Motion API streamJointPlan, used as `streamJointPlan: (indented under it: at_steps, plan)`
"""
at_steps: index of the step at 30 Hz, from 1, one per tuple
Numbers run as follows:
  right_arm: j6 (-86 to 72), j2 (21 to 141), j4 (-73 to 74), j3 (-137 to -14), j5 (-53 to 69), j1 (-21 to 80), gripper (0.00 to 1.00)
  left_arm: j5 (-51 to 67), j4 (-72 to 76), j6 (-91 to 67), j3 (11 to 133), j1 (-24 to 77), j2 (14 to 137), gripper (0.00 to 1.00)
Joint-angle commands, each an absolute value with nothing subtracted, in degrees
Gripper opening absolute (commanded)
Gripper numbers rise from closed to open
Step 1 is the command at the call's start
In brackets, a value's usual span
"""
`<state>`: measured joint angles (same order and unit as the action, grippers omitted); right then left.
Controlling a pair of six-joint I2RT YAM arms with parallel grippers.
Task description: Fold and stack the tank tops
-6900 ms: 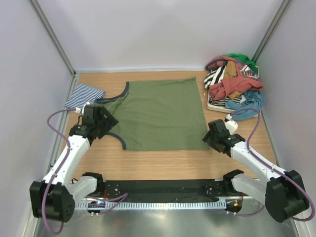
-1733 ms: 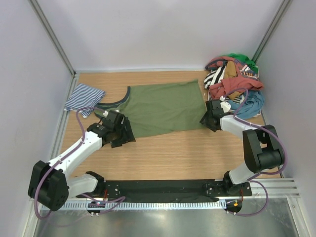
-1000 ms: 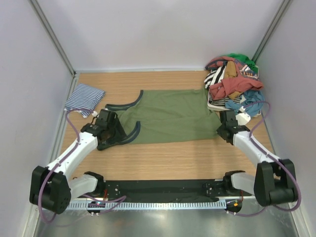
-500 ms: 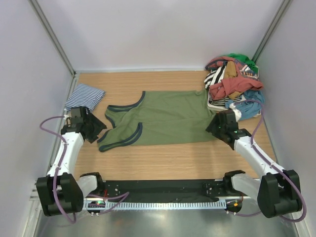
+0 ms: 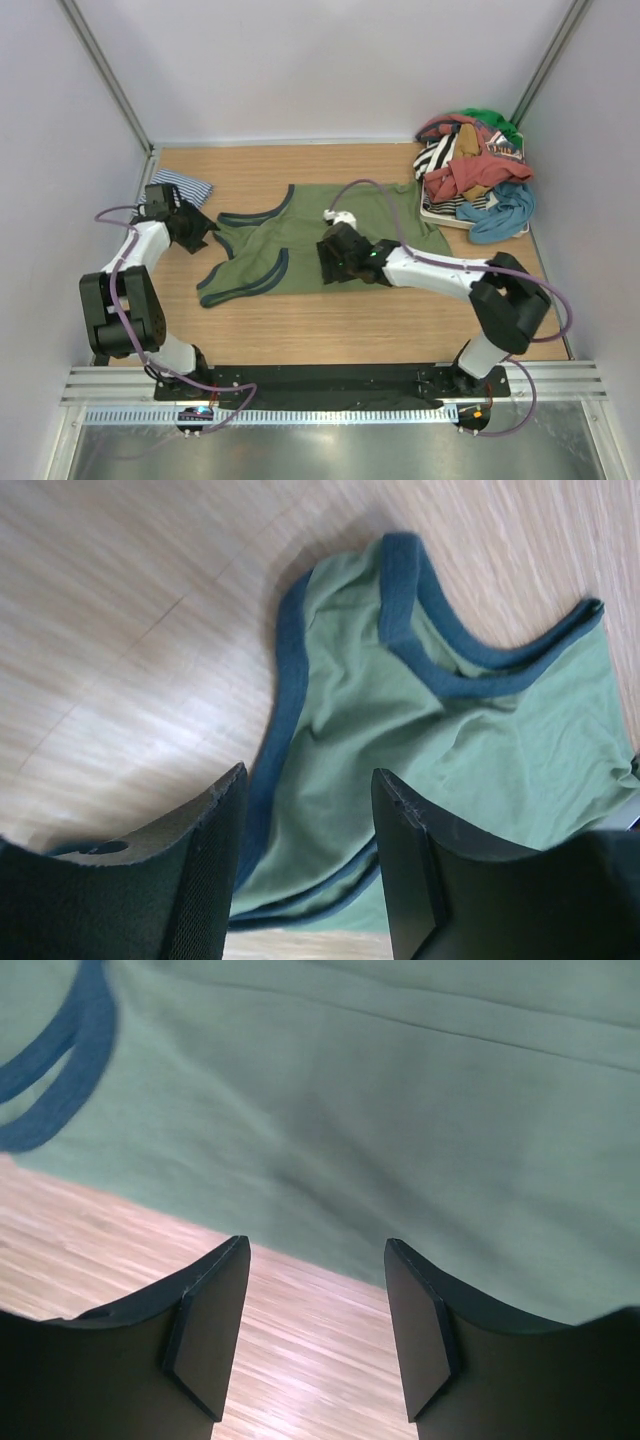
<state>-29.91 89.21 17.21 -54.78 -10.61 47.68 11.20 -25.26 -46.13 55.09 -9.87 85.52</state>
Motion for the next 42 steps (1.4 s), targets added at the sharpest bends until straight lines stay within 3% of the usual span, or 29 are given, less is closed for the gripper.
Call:
streamJointPlan:
  at_steps: [1,5,11,17,21,32,39,41,42]
  plan:
    - [-24.5,94.8,16.8,-61.9,-14.8,52.7,0.62,13.1,-20.3,-46.1,60.1,-9.2,88.8,0.54]
    - [-22.0,100.2,17.4,-66.3,-17.4,54.9,0.58,12.7,-20.5,-45.7,64.8,-7.7,93.3,0.58]
    - [-19.4,100.7,10.8,-62.0,-13.9,54.9,0.58,9.9,-22.2,-44.3,71.1,-5.7,101.0,0.58]
    - [-18.7,103.9,10.2,-62.2,-13.2,54.8,0.57,6.1,-26.1,-41.8,76.0,-3.7,106.6,0.46]
    - [-18.9,104.0,8.5,-60.9,-12.6,54.8,0.58,0.6,-28.3,-40.3,76.5,-3.5,107.4,0.43]
    - [-19.2,106.5,6.0,-58.5,-11.5,54.9,0.57,-6.1,-37.0,-35.2,86.7,-3.8,114.4,0.00]
    - [-18.9,104.2,2.4,-54.8,-10.5,54.9,0.57,-6.7,-41.5,-35.2,93.0,-3.8,115.9,0.00]
    - [-18.9,103.9,1.7,-54.1,-10.4,54.9,0.57,-5.7,-41.5,-35.9,92.5,-3.3,114.5,0.18]
    - [-18.8,103.9,1.5,-54.0,-10.4,54.8,0.57,-6.7,-41.3,-35.9,91.9,-2.1,113.8,0.38]
